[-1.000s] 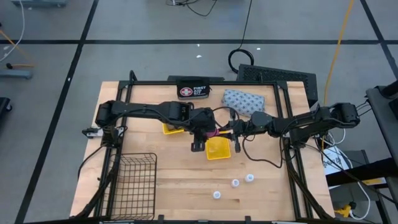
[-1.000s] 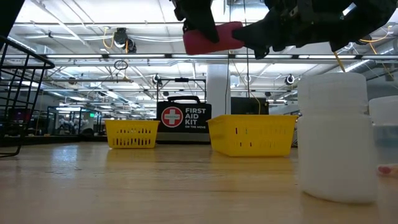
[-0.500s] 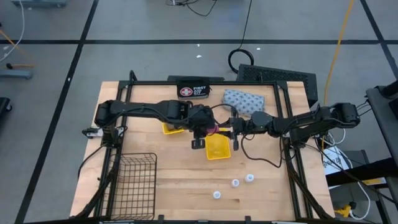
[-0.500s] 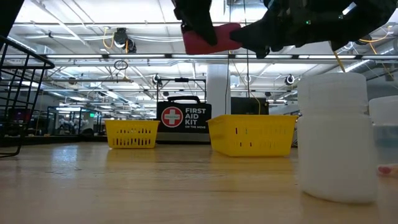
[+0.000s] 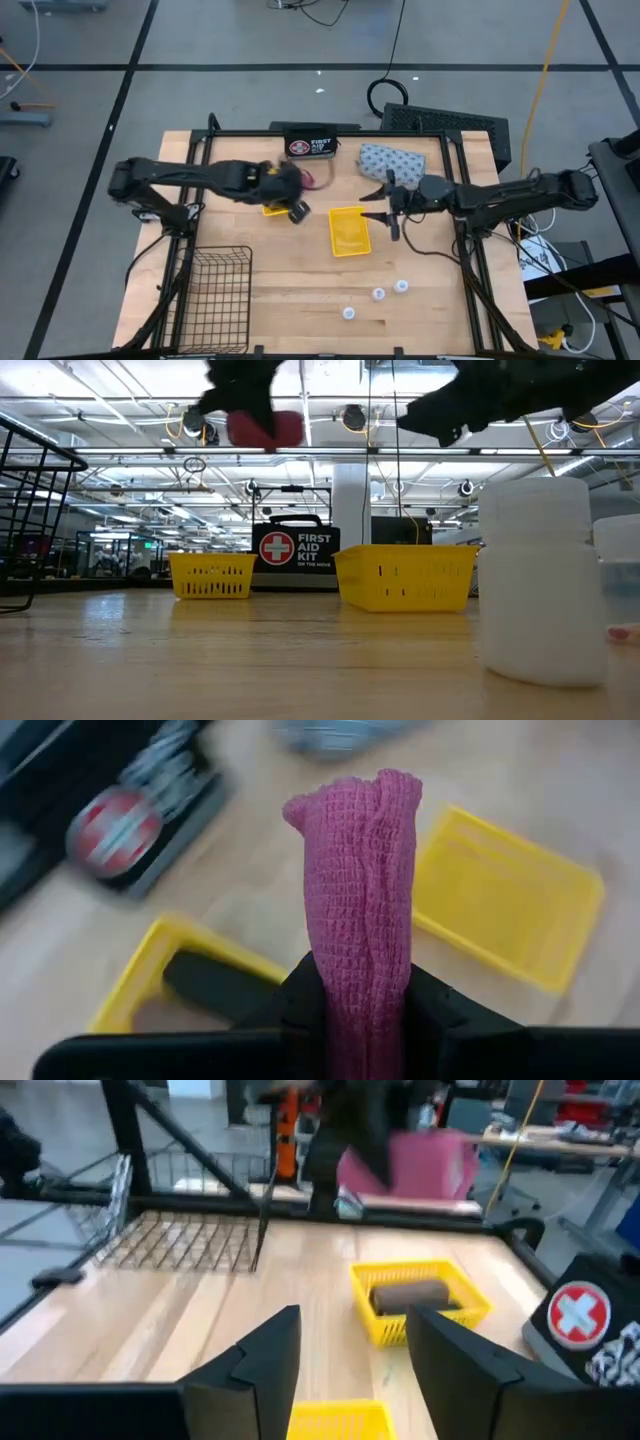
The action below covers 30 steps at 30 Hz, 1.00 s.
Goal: Pick & Place Medicine items
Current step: Put the pink bandage into the left yellow basket
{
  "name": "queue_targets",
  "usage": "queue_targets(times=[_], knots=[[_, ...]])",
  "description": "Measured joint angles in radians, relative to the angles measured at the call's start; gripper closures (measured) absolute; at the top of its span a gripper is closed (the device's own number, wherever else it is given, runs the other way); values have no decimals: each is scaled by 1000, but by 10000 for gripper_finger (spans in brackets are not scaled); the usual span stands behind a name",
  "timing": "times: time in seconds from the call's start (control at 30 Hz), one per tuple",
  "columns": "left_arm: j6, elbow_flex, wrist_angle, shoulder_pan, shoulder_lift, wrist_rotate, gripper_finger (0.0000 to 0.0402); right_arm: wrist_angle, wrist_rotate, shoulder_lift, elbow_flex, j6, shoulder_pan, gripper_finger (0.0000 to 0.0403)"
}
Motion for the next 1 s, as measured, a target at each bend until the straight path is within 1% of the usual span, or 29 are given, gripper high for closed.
queue_targets(times=[0.07,0.13,0.2,0.27,0.37,0.43,0.53,0.67,0.77,0.87,1.0], knots=[[-202,-93,-20,4,-65,-34,327,-6,0,-19,3,-1,0,231],[-434,-186,-60,5,-102,-60,327,-17,1,-29,2,-2,0,236],[-650,-272,-75,7,-135,-56,327,-20,0,-30,2,-2,0,240],[-794,-338,-65,15,-152,-27,316,-23,-1,-29,2,-2,0,245],[-917,-413,-30,24,-165,28,290,-24,-2,-23,2,-3,0,251],[-940,-451,22,37,-164,46,280,-32,-3,-21,2,-3,0,255],[-945,-483,100,73,-163,47,276,-25,-4,-18,2,-3,0,259],[-908,-505,222,117,-163,50,288,-25,-5,-18,2,0,0,263],[-892,-506,229,160,-159,48,299,-27,-6,-17,2,0,0,264],[-862,-506,232,192,-156,47,302,-26,-6,-17,2,0,0,264],[-857,-506,246,205,-157,46,286,-32,-6,-17,2,0,0,264]])
